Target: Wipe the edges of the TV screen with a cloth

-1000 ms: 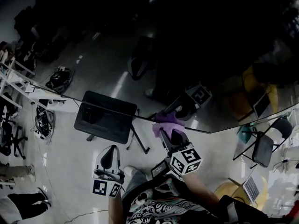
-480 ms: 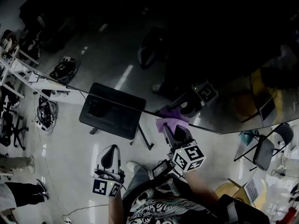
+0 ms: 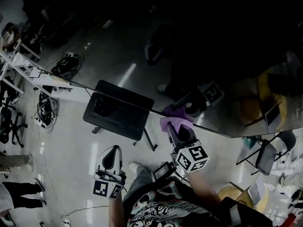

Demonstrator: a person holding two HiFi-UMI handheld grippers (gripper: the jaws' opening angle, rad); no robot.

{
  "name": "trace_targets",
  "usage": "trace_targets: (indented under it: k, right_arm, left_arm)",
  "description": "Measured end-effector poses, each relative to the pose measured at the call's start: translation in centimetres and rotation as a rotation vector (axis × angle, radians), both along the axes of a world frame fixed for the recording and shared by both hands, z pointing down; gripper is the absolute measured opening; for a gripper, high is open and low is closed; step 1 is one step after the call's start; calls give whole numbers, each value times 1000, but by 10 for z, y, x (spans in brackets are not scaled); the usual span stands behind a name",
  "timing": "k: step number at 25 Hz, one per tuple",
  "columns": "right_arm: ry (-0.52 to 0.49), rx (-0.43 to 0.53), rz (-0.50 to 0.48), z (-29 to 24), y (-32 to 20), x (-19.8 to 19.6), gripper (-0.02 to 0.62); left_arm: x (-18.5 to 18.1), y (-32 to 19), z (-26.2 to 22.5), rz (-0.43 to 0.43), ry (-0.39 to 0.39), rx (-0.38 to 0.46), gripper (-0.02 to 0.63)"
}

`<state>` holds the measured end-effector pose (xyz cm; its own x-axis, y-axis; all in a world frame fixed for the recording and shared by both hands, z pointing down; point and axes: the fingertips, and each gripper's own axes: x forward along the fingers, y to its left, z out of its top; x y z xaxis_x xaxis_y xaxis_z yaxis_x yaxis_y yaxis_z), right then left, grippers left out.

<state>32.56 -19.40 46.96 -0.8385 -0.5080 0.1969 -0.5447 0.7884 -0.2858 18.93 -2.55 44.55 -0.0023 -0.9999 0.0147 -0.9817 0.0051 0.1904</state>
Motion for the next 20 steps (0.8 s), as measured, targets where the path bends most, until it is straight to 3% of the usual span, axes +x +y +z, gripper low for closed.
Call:
trace_targets:
  k: [6,11,15,18,20]
  right_arm:
    - [0,0,5,2,2,-13,104]
    - [12,8,10,2,8,-59,104]
    - [12,7,11,3,7,-62,104]
    - [18,13,13,4,10,-91,104]
    - [20,13,14,4,11,-107,104]
  left_arm:
    - [-16,8,4,-11,-1,-2,17]
    - [-64,17,7,-11,9,7,17]
    - [-68,19,5,-13,10,15,17]
    - [-96,20,-2,-1,23,55,17]
    - [-116,24,4,-12,19,34,17]
